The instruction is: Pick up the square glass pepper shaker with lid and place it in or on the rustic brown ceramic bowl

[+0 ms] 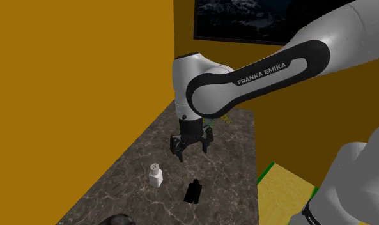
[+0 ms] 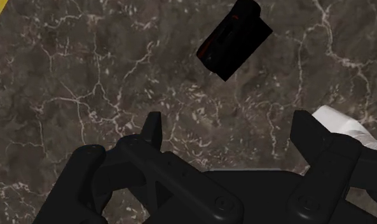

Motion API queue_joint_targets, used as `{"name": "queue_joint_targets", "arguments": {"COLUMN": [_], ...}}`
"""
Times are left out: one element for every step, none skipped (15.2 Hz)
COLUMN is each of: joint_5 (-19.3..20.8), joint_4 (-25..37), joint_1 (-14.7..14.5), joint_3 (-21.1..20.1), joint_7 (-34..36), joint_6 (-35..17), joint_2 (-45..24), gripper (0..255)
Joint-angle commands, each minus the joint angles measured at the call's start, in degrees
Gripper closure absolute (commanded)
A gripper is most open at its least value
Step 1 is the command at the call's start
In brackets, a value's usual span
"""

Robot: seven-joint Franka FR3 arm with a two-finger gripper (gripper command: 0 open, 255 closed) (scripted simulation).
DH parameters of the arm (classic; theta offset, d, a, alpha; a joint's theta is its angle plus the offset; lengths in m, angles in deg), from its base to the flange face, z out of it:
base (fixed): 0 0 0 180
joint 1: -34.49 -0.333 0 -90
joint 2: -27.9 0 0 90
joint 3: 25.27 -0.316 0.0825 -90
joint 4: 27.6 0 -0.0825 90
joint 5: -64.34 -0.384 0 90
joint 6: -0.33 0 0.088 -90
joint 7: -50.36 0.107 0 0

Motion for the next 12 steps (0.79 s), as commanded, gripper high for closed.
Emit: {"name": "queue_joint_targets", "arguments": {"joint_5": [1.1, 1.8, 2.6, 3.5, 4.4, 5.3, 6.3, 7.3, 8.3, 9.1, 9.3, 9.4], "joint_4": [3.0, 4.4, 6.0, 7.6, 9.3, 11.1, 13.0, 14.9, 17.0, 18.9, 18.4, 18.0], "joint_1": [-0.6, -0.9, -1.3, -1.8, -2.3, -2.8, -3.4, -4.1, -4.9, -5.6, -5.7, -5.8], "joint_3": [-1.4, -1.9, -2.4, -2.8, -3.2, -3.4, -3.6, -3.7, -3.7, -3.7, -3.6, -3.5], "joint_7": [3.0, 4.5, 5.9, 7.4, 8.8, 10.2, 11.6, 13.0, 14.3, 15.4, 15.5, 15.5], "joint_6": [-1.5, -2.2, -2.8, -3.4, -3.9, -4.3, -4.6, -4.8, -5.0, -5.1, -5.8, -6.5], "joint_2": [-4.2, -6.3, -8.4, -10.6, -12.8, -15.0, -17.2, -19.4, -21.6, -23.6, -23.9, -24.2], "gripper": [0, 0, 0, 0, 0, 0, 0, 0, 0, 0, 0, 0]}}
